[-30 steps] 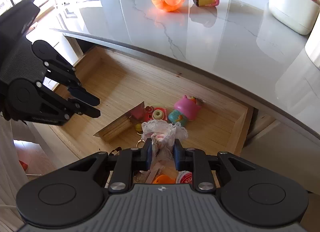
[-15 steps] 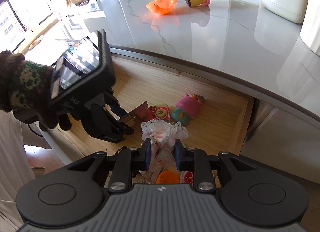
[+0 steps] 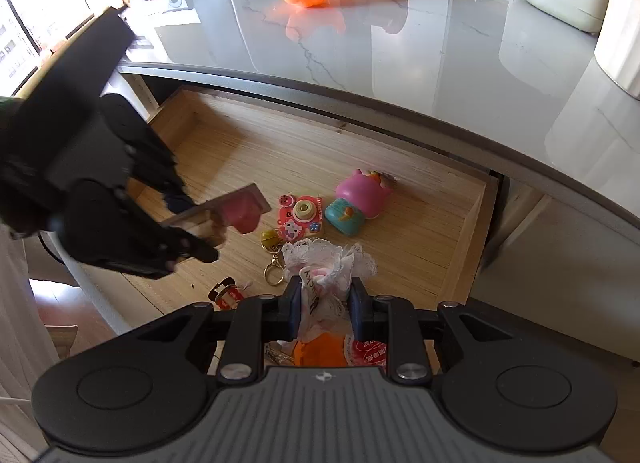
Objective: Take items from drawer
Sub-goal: 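Carry the wooden stick to the countertop with left tool while right tool lifts lace bundle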
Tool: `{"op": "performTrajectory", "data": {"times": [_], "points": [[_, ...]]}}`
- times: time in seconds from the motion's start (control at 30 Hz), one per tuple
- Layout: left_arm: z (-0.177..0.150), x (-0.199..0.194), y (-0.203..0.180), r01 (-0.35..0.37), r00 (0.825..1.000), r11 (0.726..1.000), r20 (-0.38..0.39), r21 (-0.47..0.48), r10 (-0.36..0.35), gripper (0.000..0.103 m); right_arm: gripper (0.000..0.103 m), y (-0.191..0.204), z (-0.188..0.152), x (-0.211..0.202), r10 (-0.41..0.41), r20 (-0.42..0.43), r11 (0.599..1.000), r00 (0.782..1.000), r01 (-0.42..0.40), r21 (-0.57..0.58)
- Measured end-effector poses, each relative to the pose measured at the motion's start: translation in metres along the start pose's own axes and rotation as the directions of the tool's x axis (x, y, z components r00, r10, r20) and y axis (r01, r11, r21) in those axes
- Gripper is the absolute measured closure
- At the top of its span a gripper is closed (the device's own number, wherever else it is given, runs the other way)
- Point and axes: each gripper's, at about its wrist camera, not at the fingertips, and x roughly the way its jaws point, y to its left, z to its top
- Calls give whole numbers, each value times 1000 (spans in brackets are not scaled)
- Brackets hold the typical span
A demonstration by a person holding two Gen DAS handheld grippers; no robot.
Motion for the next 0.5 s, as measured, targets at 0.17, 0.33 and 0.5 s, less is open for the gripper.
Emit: {"op": "performTrajectory", "data": {"times": [0.17, 0.33, 0.5], "points": [[-5, -114, 29, 51, 903, 988, 429, -144, 16, 76, 80, 0, 3, 4, -17, -4, 1000, 1000, 17, 22], [25, -109, 106, -20, 807, 949, 556, -314, 201, 76, 80, 5, 11, 4, -33, -11, 997, 999, 34, 67], [41, -63, 160, 64, 824, 894, 529, -444, 203, 70, 80, 26, 23, -14, -55, 17, 997, 998, 55, 45]]}}
